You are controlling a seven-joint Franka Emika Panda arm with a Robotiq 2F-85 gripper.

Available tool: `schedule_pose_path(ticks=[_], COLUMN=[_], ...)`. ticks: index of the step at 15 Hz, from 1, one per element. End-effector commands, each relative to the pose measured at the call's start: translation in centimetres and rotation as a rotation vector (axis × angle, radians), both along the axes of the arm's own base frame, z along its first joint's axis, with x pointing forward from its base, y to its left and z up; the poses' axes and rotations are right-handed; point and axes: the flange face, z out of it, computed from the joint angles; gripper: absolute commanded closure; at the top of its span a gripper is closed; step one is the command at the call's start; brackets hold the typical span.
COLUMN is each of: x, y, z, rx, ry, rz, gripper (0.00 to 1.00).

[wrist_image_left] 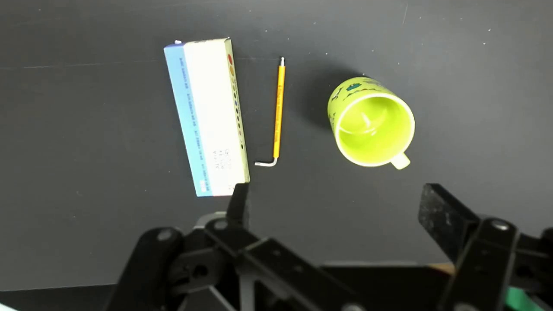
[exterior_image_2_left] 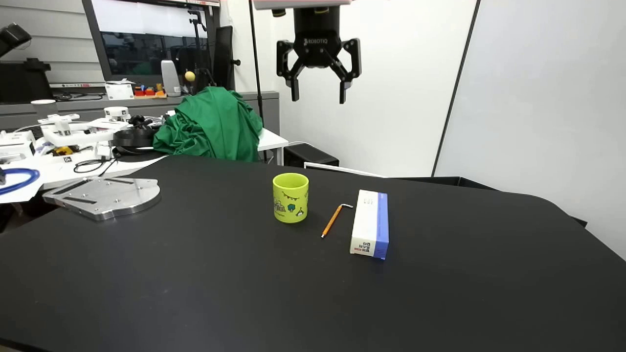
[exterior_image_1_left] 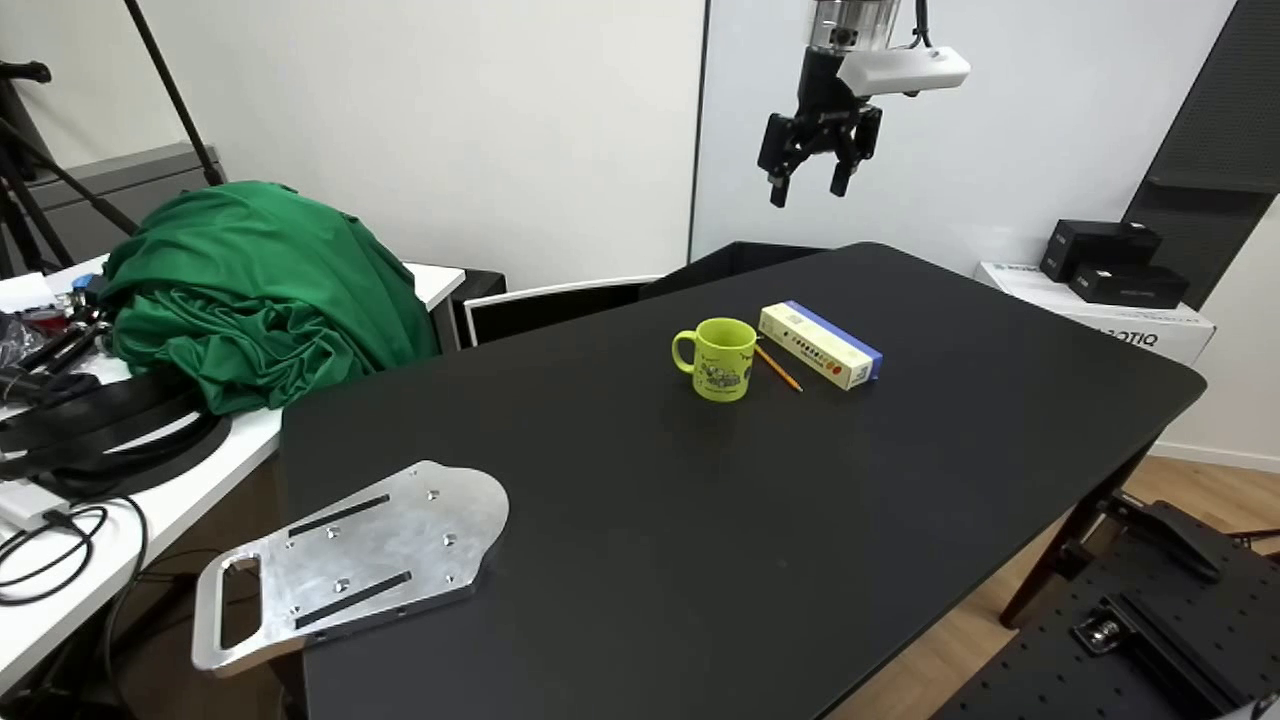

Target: Pick up the object from the table and put it in the yellow cup, and move it back to the table

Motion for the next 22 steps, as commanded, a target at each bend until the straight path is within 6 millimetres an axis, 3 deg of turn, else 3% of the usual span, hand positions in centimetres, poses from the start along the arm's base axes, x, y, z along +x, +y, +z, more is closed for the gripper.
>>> schedule_pose_path(ticks=[1,4,10,14,15,17,22], x=[0.9,1.8,1.4,1.3,0.7,0.6,0.9], y=[-0.2,-1.5,-4.1,-5.3,-4.8,-5.2,-4.7], z=[-1.1,-5.8,-14.2,-18.1,-17.2,-18.4,-18.6], rx=[-0.015,-0.047,-0.034,-0.047,-0.039,-0.043,-0.047], ry=[0.016,0.066,0.066,0.052,0.065,0.067,0.049], rz=[-0.005,-0.017,-0.060,-0.113,-0.059,-0.076,-0.068], gripper=[0.00,0.00,0.00,0.00,0.00,0.00,0.00])
